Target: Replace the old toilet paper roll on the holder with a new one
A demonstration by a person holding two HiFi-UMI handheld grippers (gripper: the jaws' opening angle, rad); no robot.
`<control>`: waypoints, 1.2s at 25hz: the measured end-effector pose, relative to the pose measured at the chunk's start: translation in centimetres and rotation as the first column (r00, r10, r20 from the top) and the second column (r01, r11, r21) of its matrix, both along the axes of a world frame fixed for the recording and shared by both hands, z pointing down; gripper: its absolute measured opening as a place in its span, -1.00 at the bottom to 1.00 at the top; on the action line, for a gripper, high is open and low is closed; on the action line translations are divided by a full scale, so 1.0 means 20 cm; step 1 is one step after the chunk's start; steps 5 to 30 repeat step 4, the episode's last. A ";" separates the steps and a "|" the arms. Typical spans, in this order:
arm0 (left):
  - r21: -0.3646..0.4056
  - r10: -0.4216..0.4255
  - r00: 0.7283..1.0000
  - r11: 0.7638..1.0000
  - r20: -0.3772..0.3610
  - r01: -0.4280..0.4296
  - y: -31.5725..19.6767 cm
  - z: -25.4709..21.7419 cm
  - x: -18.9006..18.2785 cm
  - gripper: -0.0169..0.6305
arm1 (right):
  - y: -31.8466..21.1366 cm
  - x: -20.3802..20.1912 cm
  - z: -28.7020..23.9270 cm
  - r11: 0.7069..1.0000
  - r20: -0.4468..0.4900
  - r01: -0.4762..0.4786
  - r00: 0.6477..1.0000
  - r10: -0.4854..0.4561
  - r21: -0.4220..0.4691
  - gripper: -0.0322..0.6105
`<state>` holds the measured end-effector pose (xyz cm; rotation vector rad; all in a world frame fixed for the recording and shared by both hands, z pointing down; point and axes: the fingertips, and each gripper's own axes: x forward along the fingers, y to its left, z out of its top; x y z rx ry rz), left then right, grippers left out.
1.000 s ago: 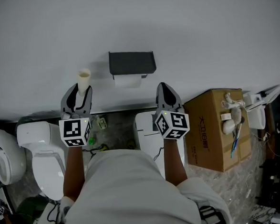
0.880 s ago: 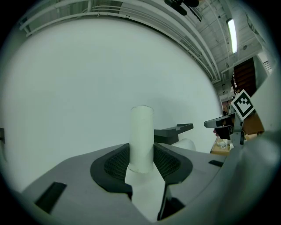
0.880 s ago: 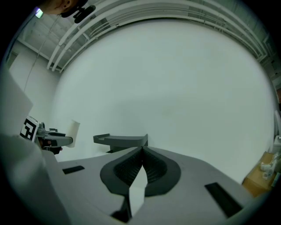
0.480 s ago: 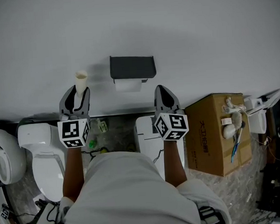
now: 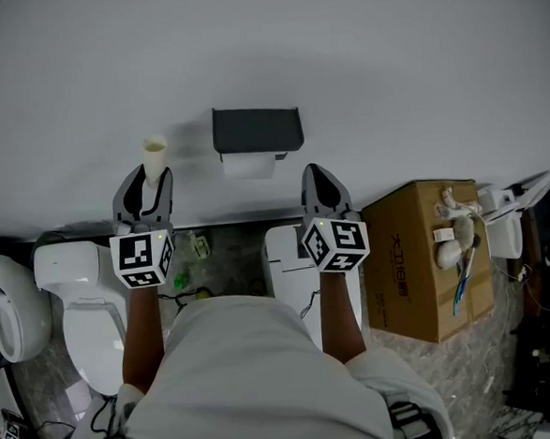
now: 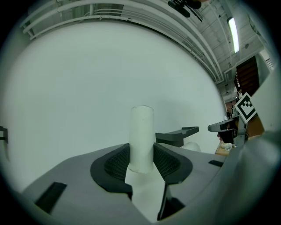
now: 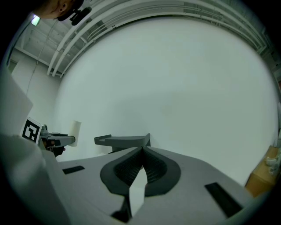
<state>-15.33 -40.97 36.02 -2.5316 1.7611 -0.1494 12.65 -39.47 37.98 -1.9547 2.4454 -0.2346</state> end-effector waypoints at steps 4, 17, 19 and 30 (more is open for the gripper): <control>0.002 -0.004 1.000 1.000 -0.005 0.004 0.00 -0.01 0.00 -0.37 | 0.00 0.00 -0.01 1.000 -0.001 -0.004 1.000 0.004 0.002 -0.89; 0.002 -0.004 1.000 1.000 -0.005 0.004 0.00 -0.01 0.00 -0.37 | 0.00 0.00 -0.01 1.000 -0.001 -0.004 1.000 0.004 0.002 -0.89; 0.002 -0.004 1.000 1.000 -0.005 0.004 0.00 -0.01 0.00 -0.37 | 0.00 0.00 -0.01 1.000 -0.001 -0.004 1.000 0.004 0.002 -0.89; 0.002 -0.004 1.000 1.000 -0.005 0.004 0.00 -0.01 0.00 -0.37 | 0.00 0.00 -0.01 1.000 -0.001 -0.004 1.000 0.004 0.002 -0.89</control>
